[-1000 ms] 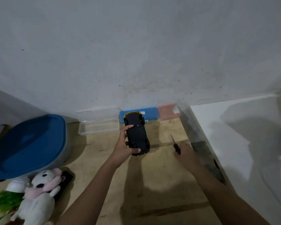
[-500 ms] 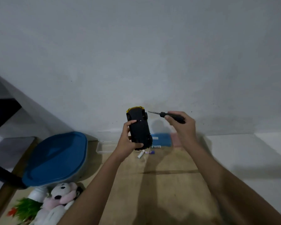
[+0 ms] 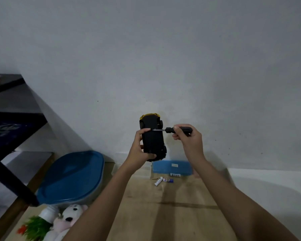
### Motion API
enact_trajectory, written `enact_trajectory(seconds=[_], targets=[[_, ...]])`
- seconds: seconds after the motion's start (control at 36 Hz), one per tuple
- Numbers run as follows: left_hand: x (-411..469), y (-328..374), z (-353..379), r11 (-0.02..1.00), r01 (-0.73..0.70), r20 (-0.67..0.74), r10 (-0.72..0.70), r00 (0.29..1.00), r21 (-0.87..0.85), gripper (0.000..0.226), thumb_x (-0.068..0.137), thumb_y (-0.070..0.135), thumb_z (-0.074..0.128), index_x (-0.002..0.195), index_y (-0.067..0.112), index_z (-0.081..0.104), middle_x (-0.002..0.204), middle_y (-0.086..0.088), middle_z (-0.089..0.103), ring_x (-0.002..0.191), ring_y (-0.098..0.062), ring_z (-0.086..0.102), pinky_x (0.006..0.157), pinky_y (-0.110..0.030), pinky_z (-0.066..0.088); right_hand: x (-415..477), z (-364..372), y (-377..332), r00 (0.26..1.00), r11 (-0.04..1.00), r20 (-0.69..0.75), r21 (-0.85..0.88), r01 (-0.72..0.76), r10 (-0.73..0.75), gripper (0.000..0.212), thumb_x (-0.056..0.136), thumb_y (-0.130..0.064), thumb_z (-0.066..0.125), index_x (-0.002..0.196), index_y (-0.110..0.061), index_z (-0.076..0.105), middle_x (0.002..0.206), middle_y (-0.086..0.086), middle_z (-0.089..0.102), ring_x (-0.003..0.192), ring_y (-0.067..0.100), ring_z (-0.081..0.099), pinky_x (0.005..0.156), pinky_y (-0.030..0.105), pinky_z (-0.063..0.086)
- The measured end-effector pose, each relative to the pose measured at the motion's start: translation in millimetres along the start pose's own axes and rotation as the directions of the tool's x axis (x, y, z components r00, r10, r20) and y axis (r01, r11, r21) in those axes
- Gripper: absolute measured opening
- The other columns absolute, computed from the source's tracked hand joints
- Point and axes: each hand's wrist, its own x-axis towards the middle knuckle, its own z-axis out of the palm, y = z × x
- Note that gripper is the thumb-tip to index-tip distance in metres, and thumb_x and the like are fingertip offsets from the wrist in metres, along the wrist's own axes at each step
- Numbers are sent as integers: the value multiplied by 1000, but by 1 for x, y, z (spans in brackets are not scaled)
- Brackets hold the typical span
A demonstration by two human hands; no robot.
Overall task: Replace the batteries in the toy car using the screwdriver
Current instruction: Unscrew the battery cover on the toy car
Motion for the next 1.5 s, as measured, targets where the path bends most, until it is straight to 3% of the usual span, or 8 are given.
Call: enact_trajectory(seconds=[0.22,0.39,0.75,1.11,1.31,1.42,1.5], targets=[[-5,-3,2,1000,12,6,-12,1000,15,82,67,-17,68,124,32,37,127,-2,43,100,-17,55,63,-22,56,-4,-4,4,995,995,-36,59,-86,88,2,87,-15,63,87,-13,65,79,2,67,63,7,65,68,22,56],[-4,-3,1,1000,11,15,-12,1000,26,81,67,-17,69,126,30,37,127,-1,42,100,-16,54,62,-20,55,-2,-5,2,996,995,-45,60,-75,77,7,87,-13,62,92,-7,64,79,3,66,63,5,64,67,21,56],[-1,-6,2,999,30,8,-31,999,26,82,68,-16,69,125,32,37,126,-1,42,98,-14,54,64,-22,56,-1,-3,5,995,996,-57,36,-80,82,3,88,-14,62,85,-15,64,79,1,67,62,4,65,66,17,55],[0,-4,4,999,44,19,-45,999,10,81,67,-19,68,124,32,37,127,-2,41,96,-14,55,58,-20,55,1,-3,10,980,984,-120,94,-150,161,13,87,-16,63,94,-5,63,79,4,67,60,4,65,63,15,54],[-1,-3,4,999,53,33,-53,998,5,80,68,-21,66,125,28,37,123,-1,41,91,-11,55,53,-18,53,3,-4,9,990,995,-104,-22,-98,95,10,87,-17,63,92,-8,63,76,1,67,60,2,65,65,17,55],[0,-4,6,998,47,21,-48,999,37,79,69,-21,65,129,22,36,115,5,42,87,-9,55,53,-17,53,3,-2,4,999,990,-39,-139,19,-25,4,87,-16,63,89,-12,61,81,5,65,61,1,63,62,12,51],[1,-5,7,997,40,6,-40,999,65,78,69,-20,66,128,22,36,110,8,42,86,-8,54,55,-15,53,3,3,0,991,956,17,-259,136,-136,11,84,-13,66,82,-22,60,91,12,64,72,12,65,70,20,55]])
